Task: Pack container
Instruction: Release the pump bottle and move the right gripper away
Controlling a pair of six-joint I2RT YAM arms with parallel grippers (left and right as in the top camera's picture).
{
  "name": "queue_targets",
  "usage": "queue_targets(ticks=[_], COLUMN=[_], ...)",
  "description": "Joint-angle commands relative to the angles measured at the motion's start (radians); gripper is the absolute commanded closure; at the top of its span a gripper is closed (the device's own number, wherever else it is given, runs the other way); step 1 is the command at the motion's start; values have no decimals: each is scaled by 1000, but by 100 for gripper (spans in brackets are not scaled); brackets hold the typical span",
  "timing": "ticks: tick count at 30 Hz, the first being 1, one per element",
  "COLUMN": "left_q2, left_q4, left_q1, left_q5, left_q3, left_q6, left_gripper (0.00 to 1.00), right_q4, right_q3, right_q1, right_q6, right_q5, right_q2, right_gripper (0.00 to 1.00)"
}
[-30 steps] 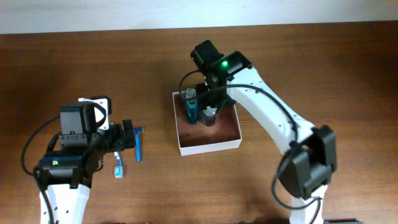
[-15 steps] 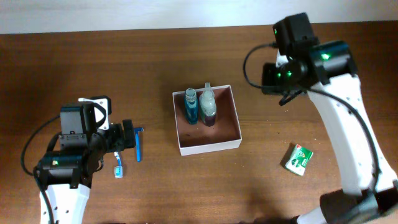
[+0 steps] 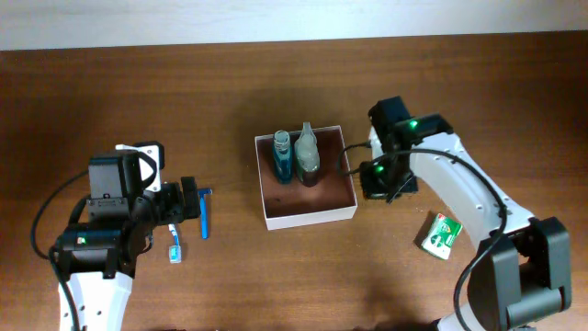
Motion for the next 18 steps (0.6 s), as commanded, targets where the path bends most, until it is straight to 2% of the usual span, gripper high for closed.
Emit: queue_targets(ticks=[1,10,15,18], left_q2=[2,2,2,2], left_q4=[-1,-1,-1,-1], left_q1=[-4,-4,-4,-4], left_q5=[-11,-11,-11,-11], left_q3=[21,21,21,21], left_q6=[19,19,20,20], left_gripper=[1,1,1,1], right_q4=[6,8,6,-19], right_q3=[-14,-14,-12,14], right_q1=[44,121,78,-5], right_q6=[-61,-85,-70,-16], right_q5=[-79,-89,-35,47], right_q2=[-7,-7,-8,-22], right_gripper=[94,94,94,93])
